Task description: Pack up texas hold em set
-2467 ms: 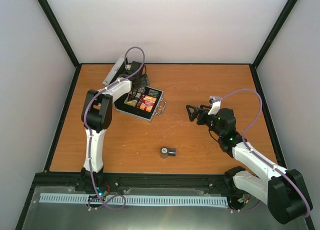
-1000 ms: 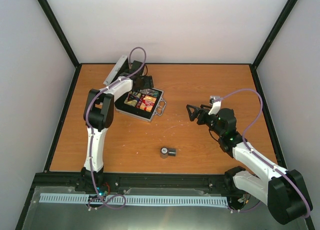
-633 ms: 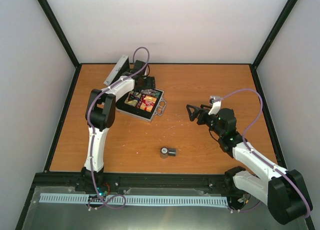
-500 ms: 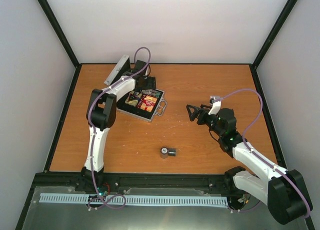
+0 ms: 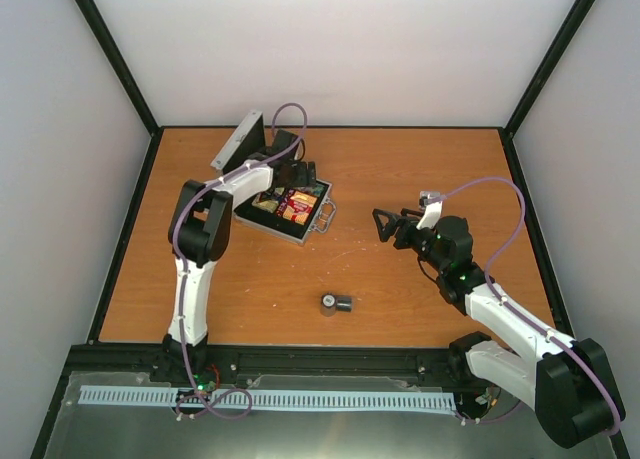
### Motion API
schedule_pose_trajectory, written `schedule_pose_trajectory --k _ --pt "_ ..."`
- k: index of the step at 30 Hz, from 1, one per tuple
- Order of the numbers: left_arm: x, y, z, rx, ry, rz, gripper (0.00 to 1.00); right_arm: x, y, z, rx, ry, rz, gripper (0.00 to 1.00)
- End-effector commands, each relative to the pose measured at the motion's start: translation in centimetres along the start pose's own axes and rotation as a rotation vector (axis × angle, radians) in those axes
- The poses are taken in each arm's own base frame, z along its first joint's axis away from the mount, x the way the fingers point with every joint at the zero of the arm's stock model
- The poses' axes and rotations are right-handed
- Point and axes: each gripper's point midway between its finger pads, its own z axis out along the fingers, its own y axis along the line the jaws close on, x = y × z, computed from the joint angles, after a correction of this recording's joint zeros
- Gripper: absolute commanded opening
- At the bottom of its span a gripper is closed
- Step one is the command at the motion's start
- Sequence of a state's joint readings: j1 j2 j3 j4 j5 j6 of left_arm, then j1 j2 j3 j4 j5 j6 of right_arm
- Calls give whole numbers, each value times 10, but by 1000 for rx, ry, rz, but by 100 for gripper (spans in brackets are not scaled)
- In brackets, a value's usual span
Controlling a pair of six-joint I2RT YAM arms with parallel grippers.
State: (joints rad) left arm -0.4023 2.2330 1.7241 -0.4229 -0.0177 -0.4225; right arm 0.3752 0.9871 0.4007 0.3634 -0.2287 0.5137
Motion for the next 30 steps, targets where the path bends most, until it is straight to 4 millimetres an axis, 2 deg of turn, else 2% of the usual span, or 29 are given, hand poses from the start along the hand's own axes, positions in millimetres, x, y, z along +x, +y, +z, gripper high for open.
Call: schedule_pose_trajectory --k 1,5,9,15,21,25,30 --pt "-25 -13 -42 26 -148 -31 100 -7 1 -1 -9 -27 -10 100" --pt "-26 -22 -63 85 -196 -9 100 -6 1 0 -7 -24 -8 100" --pt "-29 -36 -95 159 -271 40 100 -6 1 0 -9 -21 -7 100" --pt "-12 -48 -143 260 -308 85 98 -6 1 1 -10 -20 -5 100" --pt "38 -68 -184 318 -292 157 94 -5 1 3 -9 -12 1 100" --pt "83 -77 -196 305 -244 226 93 -4 0 4 -8 -7 9 100" --pt "136 -89 -215 379 -201 308 92 -4 -1 4 -2 -5 14 100"
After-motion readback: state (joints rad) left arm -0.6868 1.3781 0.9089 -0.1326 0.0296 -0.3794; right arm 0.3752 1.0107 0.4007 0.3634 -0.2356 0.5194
